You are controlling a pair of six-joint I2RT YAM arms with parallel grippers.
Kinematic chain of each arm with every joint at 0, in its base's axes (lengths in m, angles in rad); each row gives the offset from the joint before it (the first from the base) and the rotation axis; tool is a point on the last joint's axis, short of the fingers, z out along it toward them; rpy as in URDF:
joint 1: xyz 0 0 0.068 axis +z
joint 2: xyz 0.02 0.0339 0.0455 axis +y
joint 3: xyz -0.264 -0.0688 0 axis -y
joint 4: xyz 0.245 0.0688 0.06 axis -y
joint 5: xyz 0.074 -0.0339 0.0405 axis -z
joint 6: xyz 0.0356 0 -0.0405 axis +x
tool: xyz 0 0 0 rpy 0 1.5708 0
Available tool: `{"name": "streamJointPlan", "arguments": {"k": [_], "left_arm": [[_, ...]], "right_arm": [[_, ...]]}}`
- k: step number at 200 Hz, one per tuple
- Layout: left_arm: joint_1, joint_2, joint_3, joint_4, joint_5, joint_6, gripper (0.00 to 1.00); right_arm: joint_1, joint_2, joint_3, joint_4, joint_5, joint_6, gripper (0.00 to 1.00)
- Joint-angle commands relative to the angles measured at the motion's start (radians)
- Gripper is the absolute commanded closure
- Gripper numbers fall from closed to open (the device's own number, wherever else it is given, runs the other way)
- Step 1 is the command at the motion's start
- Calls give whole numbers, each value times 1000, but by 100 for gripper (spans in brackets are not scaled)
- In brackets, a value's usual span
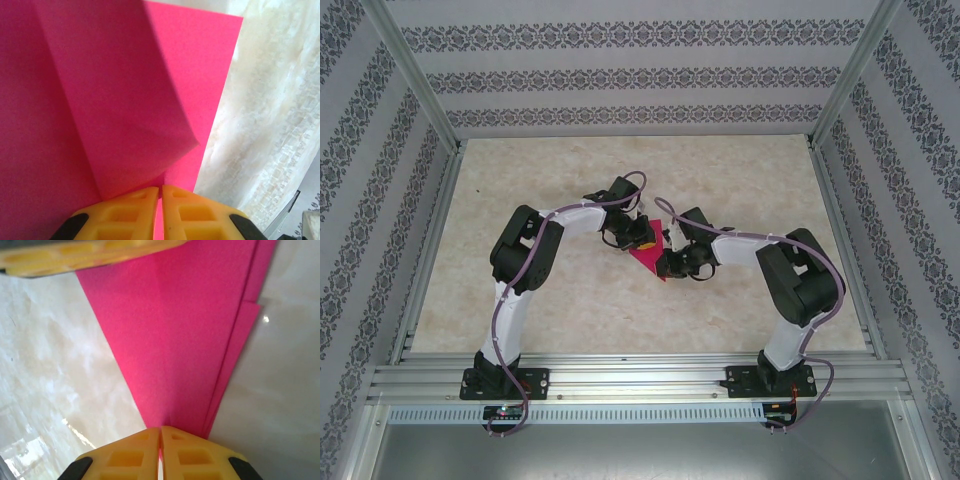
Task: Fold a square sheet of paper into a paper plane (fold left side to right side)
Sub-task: Fourth fold the wing at the center of the table.
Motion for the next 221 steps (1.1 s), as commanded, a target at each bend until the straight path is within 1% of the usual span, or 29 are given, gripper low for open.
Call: {"name": "streamJointPlan", "arguments": {"k": [1, 23, 44, 81, 97, 112, 128, 151, 170, 194, 221], "left_arm": [[5, 44, -37, -51, -102, 8, 86], [5, 43, -39, -49, -100, 7, 86], [5, 41, -38, -50, -101, 8, 86], [4, 34, -39, -50, -100, 7, 86], [2, 31, -39, -49, -100, 8, 86], [3, 30, -39, -49, -100, 6, 86], [1, 30, -36, -47, -98, 5, 86], [0, 28, -34, -48, -96, 5, 86], [0, 24, -31, -50, -96, 5, 86], [0, 21, -32, -50, -94, 4, 86], [0, 7, -31, -47, -82, 6, 86]], "right_arm": [[28, -7, -85, -193, 5, -1, 89], [27, -24, -121, -186, 12, 11, 89], [19, -64, -137, -176, -6, 22, 89], [-27, -205, -112, -187, -55, 26, 88], [-53, -270, -100, -163, -86, 43, 87], [-65, -293, -93, -109, -102, 67, 86], [-63, -263, -81, -34, -98, 97, 85], [-52, -155, -45, 64, -92, 128, 87], [-34, -66, -7, 109, -85, 136, 87], [-16, 4, 22, 105, -68, 124, 88], [-22, 32, 17, 29, 8, 105, 89]]}}
